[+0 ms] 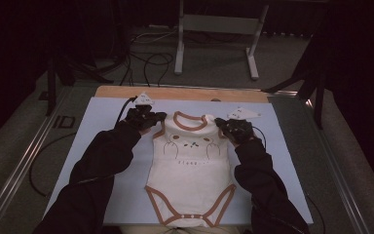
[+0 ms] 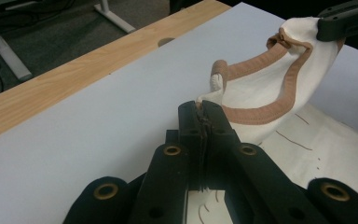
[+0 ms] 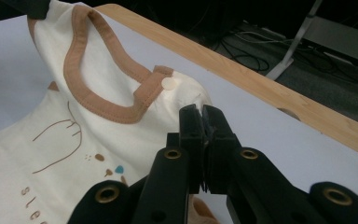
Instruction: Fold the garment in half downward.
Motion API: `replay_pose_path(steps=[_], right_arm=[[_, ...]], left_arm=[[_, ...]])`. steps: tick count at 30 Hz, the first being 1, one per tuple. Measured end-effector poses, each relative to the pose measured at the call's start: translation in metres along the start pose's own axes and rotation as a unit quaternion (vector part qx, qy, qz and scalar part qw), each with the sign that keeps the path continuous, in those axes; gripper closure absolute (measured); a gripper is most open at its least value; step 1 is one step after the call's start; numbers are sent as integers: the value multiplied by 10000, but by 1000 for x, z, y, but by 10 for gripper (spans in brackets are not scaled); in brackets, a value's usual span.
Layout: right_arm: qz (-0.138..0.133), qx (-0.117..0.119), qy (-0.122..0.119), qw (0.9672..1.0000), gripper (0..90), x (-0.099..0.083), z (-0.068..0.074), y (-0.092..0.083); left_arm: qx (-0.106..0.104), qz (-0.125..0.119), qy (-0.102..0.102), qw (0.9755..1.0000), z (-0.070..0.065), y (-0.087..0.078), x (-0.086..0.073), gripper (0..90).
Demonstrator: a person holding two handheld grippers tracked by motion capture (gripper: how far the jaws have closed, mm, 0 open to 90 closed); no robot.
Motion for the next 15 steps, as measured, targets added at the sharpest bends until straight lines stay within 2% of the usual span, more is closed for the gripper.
replay_pose_path(steps=[4,8,15], right_arm=[[-63,14,27,10000,884,-2,3,-6],[-196,65,133,9997,884,-6,9,-20],[-226,117,49,9997,883,-15,22,-33]], left_arm=[[-30,-34,29,10000,-7,-6,-1,894],[-89,-86,129,9998,-21,-15,-4,894],[-140,-84,255,9995,-37,-26,-8,893]])
Point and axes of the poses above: each handheld gripper's, and its own axes: y roughly forward along the jaws, x roughly out of its top, z roughly to its left, the point moved 9 cm from there along y, roughly forward along the jaws, and after that the axes turned 8 degrees about y, right-handed, at the moved point
